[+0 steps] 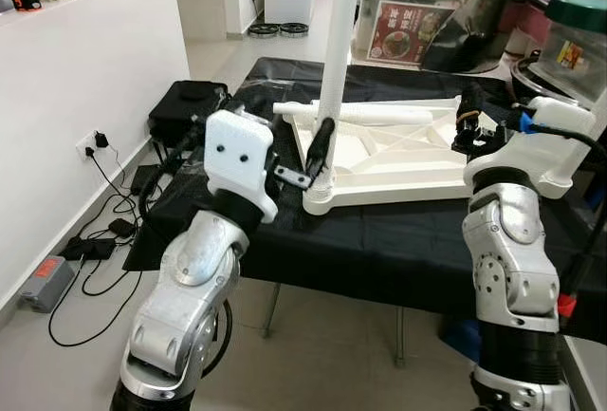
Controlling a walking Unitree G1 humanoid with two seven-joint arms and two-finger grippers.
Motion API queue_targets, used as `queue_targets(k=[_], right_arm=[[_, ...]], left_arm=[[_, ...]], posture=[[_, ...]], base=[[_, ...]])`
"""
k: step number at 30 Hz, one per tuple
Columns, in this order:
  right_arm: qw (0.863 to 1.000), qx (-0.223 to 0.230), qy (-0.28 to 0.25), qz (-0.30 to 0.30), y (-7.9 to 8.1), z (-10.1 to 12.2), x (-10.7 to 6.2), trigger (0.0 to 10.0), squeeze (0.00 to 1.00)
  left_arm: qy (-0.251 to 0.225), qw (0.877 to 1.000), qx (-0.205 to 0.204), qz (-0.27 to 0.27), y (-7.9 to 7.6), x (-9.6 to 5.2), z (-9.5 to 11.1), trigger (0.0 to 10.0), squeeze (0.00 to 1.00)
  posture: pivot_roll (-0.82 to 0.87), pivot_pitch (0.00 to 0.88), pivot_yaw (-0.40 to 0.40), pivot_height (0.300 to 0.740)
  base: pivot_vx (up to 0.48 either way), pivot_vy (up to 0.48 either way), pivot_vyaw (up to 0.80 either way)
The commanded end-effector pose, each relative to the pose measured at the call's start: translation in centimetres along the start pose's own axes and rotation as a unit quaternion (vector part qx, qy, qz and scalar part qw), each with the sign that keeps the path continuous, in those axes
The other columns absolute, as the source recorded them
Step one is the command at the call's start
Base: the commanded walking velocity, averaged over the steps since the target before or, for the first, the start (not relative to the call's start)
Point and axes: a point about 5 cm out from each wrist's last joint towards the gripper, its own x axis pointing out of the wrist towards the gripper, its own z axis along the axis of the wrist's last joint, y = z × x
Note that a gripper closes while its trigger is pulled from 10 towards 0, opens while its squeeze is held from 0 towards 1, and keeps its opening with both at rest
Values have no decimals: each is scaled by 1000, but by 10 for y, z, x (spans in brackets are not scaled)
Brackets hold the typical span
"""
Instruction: Building children table
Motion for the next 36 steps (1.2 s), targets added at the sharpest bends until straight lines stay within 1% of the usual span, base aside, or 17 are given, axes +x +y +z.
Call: queue_targets(k=[1,7,9,10,11,12,13,14,15,16,18,20,21,23,27,31,36], right_arm=[[1000,0,6,-3,0,-3,0,10000,0],[1000,-10,25,-1,-1,-13,-4,10000,0],[1000,-10,25,-1,-1,-13,-4,10000,0],[999,-16,30,-1,-2,-16,-6,10000,0],[999,-16,30,-1,-2,-16,-6,10000,0],[999,-19,38,0,-4,-21,-8,10000,0],[999,-19,38,0,-4,-21,-8,10000,0],[998,-36,51,6,-8,-31,-13,10000,0],[998,-36,51,6,-8,-31,-13,10000,0],[997,-50,62,16,-13,-41,-18,10000,0],[997,-50,62,16,-13,-41,-18,10000,0],[992,-92,79,31,-25,-56,-27,10000,0],[992,-92,79,31,-25,-56,-27,10000,0],[988,-119,94,31,-37,-65,-35,10000,0],[986,-127,100,30,-42,-68,-38,10000,0],[981,-151,117,-11,-72,-73,-43,10000,0],[981,-152,121,-19,-77,-73,-44,10000,0]], left_arm=[[3,1000,3,14,4,-2,1,10000,0],[44,998,8,44,13,-12,-16,10000,0],[44,998,8,44,13,-12,-16,10000,0],[69,995,19,63,21,-20,-26,10000,0],[69,995,19,63,21,-20,-26,10000,0],[98,992,31,77,31,-31,-38,10000,0],[98,992,31,77,31,-31,-38,10000,0],[130,986,53,91,45,-43,-51,10000,0],[130,986,53,91,45,-43,-51,10000,0],[152,981,61,100,55,-51,-59,10000,0],[152,981,61,100,55,-51,-59,10000,0],[184,972,62,132,72,-64,-72,10000,0],[184,972,62,132,72,-64,-72,10000,0],[206,966,60,148,80,-71,-82,10000,0],[215,962,69,152,83,-75,-86,10000,0],[233,954,96,160,99,-86,-95,10000,0],[232,954,103,159,101,-85,-95,10000,0]], posture=[[137,15,-69,740],[139,22,-70,740],[139,22,-70,740],[140,24,-72,740],[140,24,-72,740],[143,32,-74,740],[143,32,-74,740],[149,34,-72,740],[149,34,-72,740],[151,37,-71,740],[151,37,-71,740],[144,41,-65,740],[144,41,-65,740],[142,45,-65,740],[143,42,-65,740],[141,52,-65,740],[136,54,-61,740]], base=[[0,0,0],[0,0,0],[0,0,0],[0,0,0],[0,0,0],[0,0,0],[0,0,0],[0,0,0],[0,0,0],[0,0,0],[0,0,0],[0,0,0],[0,0,0],[0,0,0],[0,0,0],[0,0,0],[0,0,0]])
